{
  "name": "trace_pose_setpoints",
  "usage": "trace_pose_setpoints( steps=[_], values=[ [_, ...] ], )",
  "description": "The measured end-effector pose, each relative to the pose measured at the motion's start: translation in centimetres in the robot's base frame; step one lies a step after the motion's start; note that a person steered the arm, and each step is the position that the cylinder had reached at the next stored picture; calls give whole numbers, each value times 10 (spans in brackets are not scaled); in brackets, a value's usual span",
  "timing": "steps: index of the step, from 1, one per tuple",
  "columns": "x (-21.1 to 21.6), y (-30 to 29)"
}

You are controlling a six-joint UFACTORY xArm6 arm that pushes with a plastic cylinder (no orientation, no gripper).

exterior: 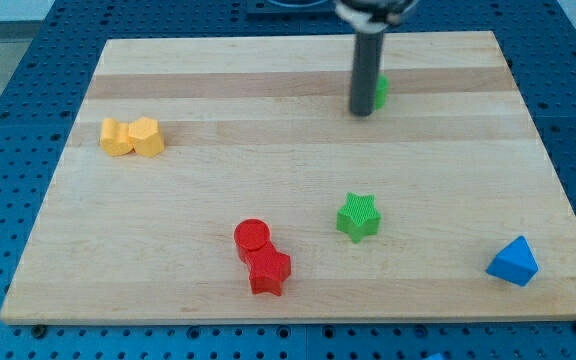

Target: Slide the green star to the bottom center

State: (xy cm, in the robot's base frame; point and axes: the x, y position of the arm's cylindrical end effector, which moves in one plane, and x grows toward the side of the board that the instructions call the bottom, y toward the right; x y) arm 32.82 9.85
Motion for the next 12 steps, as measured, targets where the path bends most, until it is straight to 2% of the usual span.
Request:
trace_pose_setpoints(
  steps=[1, 2, 3, 4, 5, 6, 9, 11, 12],
  values=[
    [-38, 45],
    [-72, 59],
    [-55, 63],
    [-22, 95],
    [18, 81],
    [40, 74],
    [41, 42],
    [89, -1],
    [89, -36]
  ],
)
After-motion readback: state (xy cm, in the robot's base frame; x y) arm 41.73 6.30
